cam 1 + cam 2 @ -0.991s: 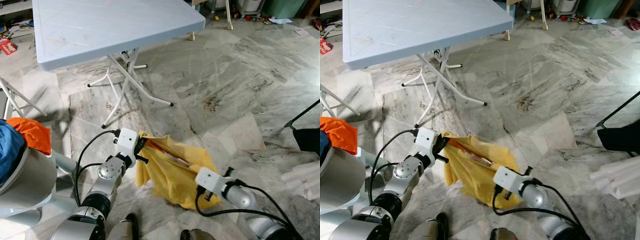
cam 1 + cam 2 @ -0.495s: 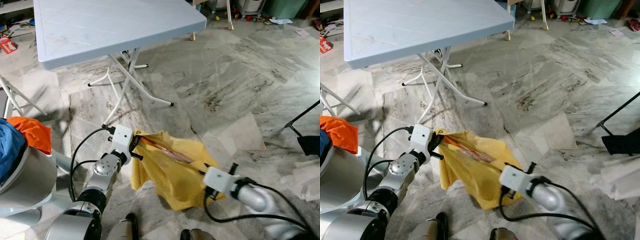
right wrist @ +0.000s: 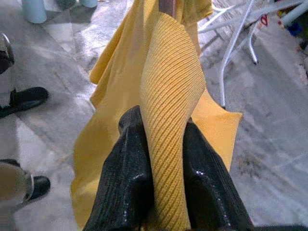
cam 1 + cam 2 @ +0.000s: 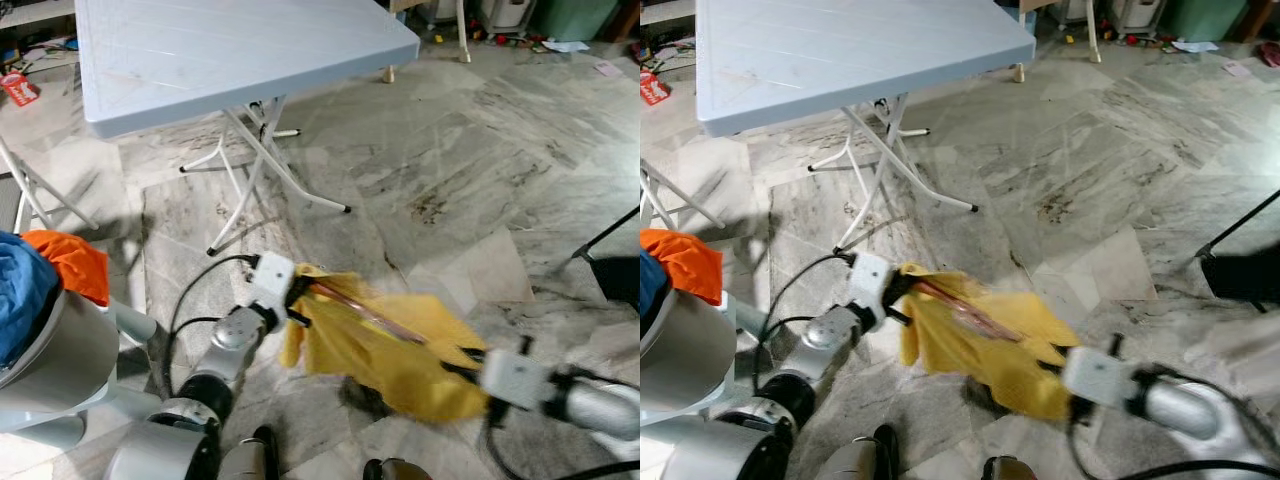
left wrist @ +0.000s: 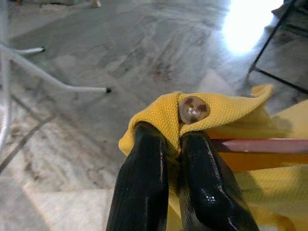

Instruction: Hang hanger

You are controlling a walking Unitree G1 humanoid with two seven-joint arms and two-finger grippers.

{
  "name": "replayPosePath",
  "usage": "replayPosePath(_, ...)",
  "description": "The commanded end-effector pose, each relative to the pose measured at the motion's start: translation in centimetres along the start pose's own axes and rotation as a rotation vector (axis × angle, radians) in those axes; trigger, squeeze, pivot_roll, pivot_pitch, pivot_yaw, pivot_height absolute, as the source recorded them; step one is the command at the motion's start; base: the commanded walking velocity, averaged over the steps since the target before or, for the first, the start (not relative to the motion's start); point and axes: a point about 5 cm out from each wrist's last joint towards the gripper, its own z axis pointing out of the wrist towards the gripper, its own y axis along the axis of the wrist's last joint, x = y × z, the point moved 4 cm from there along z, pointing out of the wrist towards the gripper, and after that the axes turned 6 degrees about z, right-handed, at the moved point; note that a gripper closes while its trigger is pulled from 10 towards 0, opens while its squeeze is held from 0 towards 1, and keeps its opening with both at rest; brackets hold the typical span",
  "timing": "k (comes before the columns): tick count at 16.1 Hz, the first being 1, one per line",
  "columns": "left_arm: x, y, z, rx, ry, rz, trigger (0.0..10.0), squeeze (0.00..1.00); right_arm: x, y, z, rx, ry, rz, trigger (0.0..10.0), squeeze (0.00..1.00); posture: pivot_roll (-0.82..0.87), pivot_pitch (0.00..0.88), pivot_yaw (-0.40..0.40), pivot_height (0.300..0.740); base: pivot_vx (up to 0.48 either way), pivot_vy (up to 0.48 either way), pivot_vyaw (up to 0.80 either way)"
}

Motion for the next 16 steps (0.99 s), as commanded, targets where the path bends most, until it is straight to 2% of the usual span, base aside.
replayPosePath(1, 12.2, -1.1, -5.2, 0.062, 0.455, -0.031, 0.0, 0.0, -1.3, -5.8, -7.2, 0.312, -0.013, 0.071, 10.0, 0.0, -0.14, 0.166, 0.023, 0.74, 0.0, 0.0, 0.0)
replayPosePath(3, 12.4, -1.3, -5.3, 0.071, 0.459, -0.028, 0.0, 0.0, -2.7, -6.0, -9.0, 0.355, -0.062, 0.067, 10.0, 0.0, -0.15, 0.167, 0.026, 0.74, 0.0, 0.0, 0.0)
replayPosePath(4, 12.5, -1.5, -5.5, 0.083, 0.471, -0.01, 0.0, 0.0, -4.7, -6.8, -9.4, 0.421, -0.175, 0.038, 10.0, 0.0, -0.15, 0.169, 0.027, 0.74, 0.0, 0.0, 0.0)
replayPosePath(7, 11.0, -1.5, -4.9, 0.049, 0.435, -0.025, 1.0, 0.0, -5.1, -5.5, -6.4, 0.331, -0.245, 0.047, 10.0, 0.0, -0.15, 0.171, 0.023, 0.74, 0.0, 0.0, 0.0)
replayPosePath(9, 8.6, -1.8, -4.0, 0.031, 0.384, -0.04, 0.0, 0.0, -4.1, -2.3, -1.0, 0.172, -0.307, 0.139, 10.0, 0.0, -0.14, 0.173, 0.014, 0.74, 0.0, 0.0, 0.0)
replayPosePath(10, 7.9, -1.9, -3.8, 0.028, 0.368, -0.045, 0.0, 0.0, -3.4, -1.1, 0.8, 0.121, -0.301, 0.153, 10.0, 0.0, -0.13, 0.175, 0.011, 0.74, 0.0, 0.0, 0.0)
replayPosePath(11, 6.9, -1.8, -3.3, 0.024, 0.351, -0.04, 0.0, 0.0, -2.6, 0.4, 3.6, 0.068, -0.319, 0.188, 10.0, 0.0, -0.13, 0.176, 0.009, 0.74, 0.0, 0.0, 0.0)
replayPosePath(13, 6.7, -1.1, -2.8, 0.003, 0.354, -0.036, 0.0, 0.0, -1.2, 1.9, 6.5, 0.04, -0.305, 0.169, 10.0, 0.0, -0.12, 0.178, 0.003, 0.74, 0.0, 0.0, 0.0)
replayPosePath(14, 7.0, -0.7, -2.7, -0.001, 0.368, -0.034, 0.0, 0.0, -0.5, 2.4, 7.5, 0.036, -0.281, 0.14, 10.0, 0.0, -0.12, 0.18, 0.002, 0.74, 0.0, 0.0, 0.0)
replayPosePath(16, 7.8, 0.5, -2.5, -0.042, 0.406, -0.028, 0.0, 0.0, -0.2, 3.1, 9.3, 0.059, -0.325, 0.164, 10.0, 0.0, -0.13, 0.182, 0.001, 0.74, 0.0, 0.0, 0.0)
